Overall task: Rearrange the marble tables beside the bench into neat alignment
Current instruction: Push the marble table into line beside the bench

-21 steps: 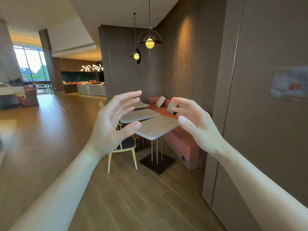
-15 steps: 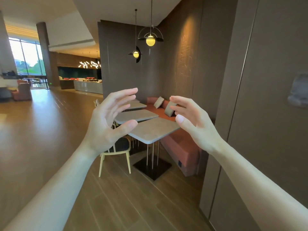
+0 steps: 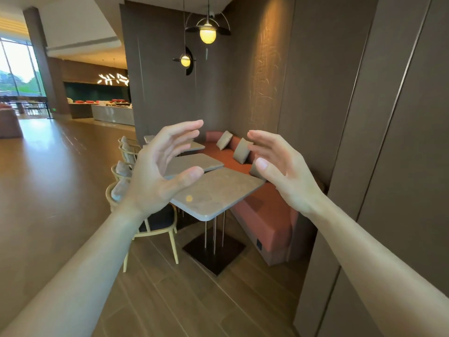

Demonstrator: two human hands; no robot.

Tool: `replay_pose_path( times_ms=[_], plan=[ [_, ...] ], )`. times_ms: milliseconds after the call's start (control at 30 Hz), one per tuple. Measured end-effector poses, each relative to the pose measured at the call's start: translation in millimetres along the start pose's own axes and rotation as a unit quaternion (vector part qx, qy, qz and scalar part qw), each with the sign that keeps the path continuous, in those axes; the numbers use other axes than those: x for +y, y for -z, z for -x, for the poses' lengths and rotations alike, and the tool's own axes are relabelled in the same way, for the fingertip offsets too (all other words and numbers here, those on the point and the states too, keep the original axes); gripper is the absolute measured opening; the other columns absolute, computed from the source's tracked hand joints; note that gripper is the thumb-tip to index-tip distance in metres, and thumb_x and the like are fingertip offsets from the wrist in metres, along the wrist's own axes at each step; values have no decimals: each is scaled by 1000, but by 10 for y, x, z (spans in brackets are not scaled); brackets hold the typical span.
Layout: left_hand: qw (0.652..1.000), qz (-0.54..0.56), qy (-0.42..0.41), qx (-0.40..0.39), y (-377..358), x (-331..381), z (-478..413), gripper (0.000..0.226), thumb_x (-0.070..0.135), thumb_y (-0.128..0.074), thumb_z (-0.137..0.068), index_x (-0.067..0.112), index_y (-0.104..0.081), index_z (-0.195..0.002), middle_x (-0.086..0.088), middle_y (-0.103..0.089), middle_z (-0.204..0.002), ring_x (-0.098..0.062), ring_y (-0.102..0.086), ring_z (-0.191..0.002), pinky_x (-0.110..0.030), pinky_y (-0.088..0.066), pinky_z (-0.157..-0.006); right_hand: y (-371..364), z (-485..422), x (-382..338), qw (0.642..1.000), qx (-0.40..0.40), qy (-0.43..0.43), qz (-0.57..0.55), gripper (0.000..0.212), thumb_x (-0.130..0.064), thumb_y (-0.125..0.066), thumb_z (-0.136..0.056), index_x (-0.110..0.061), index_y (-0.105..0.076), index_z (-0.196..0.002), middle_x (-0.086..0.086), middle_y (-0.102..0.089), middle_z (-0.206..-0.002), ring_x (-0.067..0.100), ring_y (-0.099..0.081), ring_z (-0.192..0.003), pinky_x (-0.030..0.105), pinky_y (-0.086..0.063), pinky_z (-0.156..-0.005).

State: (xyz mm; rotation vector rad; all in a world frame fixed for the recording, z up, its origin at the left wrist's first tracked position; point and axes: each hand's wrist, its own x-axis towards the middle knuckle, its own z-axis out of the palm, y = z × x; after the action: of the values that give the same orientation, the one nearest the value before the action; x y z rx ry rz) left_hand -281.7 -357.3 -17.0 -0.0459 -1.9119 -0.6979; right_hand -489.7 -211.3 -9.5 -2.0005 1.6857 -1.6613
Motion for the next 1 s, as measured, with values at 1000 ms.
replay_pose_path(
  times_ms=[1000],
  plan=[
    [981, -117, 142, 58, -1798, -6222, -1645, 63, 39, -73, -91, 22, -51, -148, 2, -56, -155, -19, -51, -147, -56, -45, -116, -532, -3544, 6348, 984, -108, -16, -138, 85, -78, -62, -83, -27, -41, -148, 2, -44, -162, 15, -48, -147, 38, -40, -122]
  ],
)
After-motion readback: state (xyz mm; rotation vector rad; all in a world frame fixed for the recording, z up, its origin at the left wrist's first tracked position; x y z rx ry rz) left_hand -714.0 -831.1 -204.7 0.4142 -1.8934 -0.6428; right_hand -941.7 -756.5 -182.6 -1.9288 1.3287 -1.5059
